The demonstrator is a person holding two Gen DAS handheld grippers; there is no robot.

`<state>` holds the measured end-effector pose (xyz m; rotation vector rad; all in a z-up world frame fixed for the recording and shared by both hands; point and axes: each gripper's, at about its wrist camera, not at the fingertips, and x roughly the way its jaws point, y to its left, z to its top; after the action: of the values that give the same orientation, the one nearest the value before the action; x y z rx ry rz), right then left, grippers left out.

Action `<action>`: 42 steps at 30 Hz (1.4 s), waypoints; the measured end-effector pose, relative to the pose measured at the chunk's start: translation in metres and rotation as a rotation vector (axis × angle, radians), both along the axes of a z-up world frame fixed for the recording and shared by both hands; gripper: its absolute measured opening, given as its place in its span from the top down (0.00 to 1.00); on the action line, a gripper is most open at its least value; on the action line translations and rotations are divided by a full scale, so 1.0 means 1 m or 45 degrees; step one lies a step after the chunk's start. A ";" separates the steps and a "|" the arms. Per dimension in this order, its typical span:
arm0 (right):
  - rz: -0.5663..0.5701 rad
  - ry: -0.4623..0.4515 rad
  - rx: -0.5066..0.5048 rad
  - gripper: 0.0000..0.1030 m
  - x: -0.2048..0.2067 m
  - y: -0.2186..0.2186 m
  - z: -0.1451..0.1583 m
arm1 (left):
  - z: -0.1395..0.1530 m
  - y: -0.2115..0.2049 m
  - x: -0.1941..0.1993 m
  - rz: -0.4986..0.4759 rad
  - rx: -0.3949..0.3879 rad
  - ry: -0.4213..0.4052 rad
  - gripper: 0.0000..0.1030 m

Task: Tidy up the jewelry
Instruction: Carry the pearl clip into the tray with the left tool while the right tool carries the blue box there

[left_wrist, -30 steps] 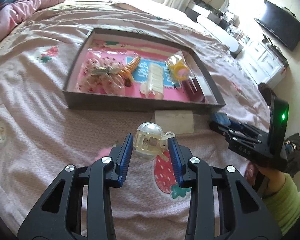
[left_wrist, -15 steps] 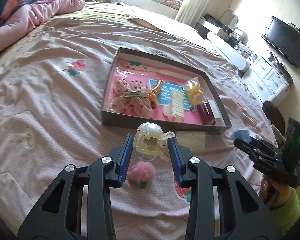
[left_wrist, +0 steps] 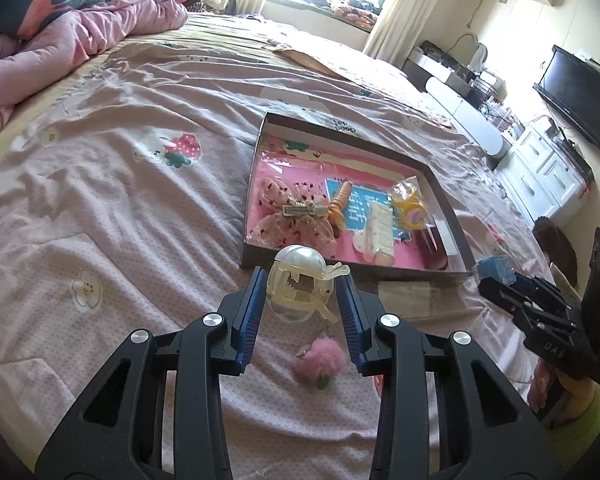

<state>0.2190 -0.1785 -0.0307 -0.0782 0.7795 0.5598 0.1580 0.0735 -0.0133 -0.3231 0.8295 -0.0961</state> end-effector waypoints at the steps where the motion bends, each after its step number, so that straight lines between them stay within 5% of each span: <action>1: 0.006 -0.002 0.002 0.53 0.001 0.003 0.001 | 0.001 0.000 0.001 -0.001 0.005 -0.003 0.73; 16: 0.006 -0.025 0.022 0.53 0.029 0.024 0.010 | 0.017 -0.005 0.038 -0.032 0.058 -0.035 0.73; 42: -0.117 -0.041 -0.040 0.53 0.084 0.017 -0.001 | -0.006 -0.023 0.104 -0.075 0.110 0.037 0.73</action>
<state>0.3031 -0.1617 -0.0312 -0.0797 0.7565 0.4580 0.2616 0.0509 -0.0195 -0.2197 0.8699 -0.1101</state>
